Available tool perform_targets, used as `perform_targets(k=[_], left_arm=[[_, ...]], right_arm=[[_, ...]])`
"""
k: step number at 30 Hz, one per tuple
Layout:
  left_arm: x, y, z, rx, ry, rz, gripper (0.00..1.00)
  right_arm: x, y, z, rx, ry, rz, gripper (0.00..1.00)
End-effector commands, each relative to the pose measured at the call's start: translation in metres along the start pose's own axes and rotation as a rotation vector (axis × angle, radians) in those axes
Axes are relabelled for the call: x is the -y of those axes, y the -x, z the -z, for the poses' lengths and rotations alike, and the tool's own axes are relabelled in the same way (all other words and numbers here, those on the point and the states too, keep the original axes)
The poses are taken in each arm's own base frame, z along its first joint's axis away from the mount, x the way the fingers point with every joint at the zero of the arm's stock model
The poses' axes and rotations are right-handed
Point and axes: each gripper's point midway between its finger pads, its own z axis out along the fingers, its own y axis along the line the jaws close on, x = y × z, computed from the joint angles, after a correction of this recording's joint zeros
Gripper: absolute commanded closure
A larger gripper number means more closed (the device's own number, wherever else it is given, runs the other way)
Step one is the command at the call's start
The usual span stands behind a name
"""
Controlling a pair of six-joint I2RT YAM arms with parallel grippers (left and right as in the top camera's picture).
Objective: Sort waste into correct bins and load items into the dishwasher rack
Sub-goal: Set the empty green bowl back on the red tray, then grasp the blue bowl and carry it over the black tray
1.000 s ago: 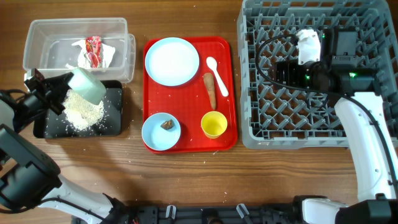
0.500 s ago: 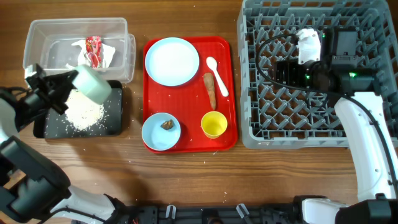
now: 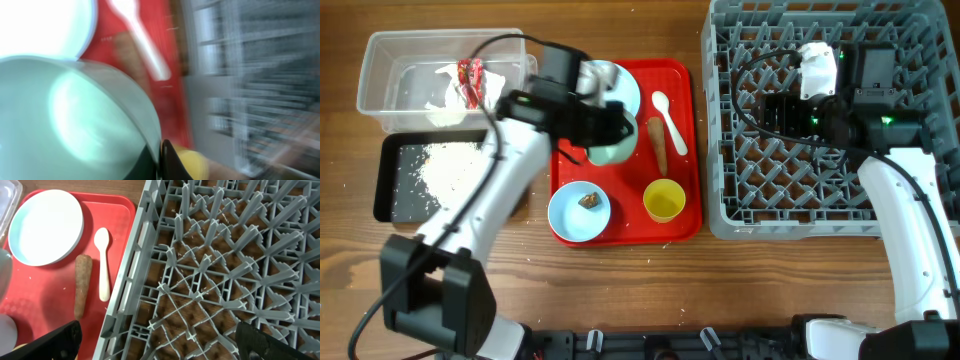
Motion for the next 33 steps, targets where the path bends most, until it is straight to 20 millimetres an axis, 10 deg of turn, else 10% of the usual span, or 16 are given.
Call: perform_targets(k=[1,12,16,19,24,33], left_arm=[[-0.037,0.001,-0.004,0.089,0.443,-0.095,0.96],[-0.059,-0.04,-0.064,-0.109,0.536,-0.131,0.96],[-0.051,-0.033,-0.047,-0.09,0.531,-0.119,0.53],[-0.029,-0.021,-0.012,-0.056,0.511,-0.072,0.4],[-0.04,-0.068,0.005,-0.192,0.569,0.117,0.4],[-0.052,-0.135,-0.039,-0.308,0.562,0.119,0.51]], right_arm=[[-0.002,0.006,0.001,0.013,0.015,-0.008,0.0],[-0.003,0.004,0.001,0.004,0.016,-0.01,0.0],[-0.003,0.004,0.001,0.002,0.016,-0.011,0.0],[-0.003,0.003,0.001,0.001,0.016,-0.011,0.0],[-0.003,0.002,0.001,-0.006,0.017,-0.013,0.0],[-0.003,0.0,0.001,-0.011,0.018,-0.015,0.0]])
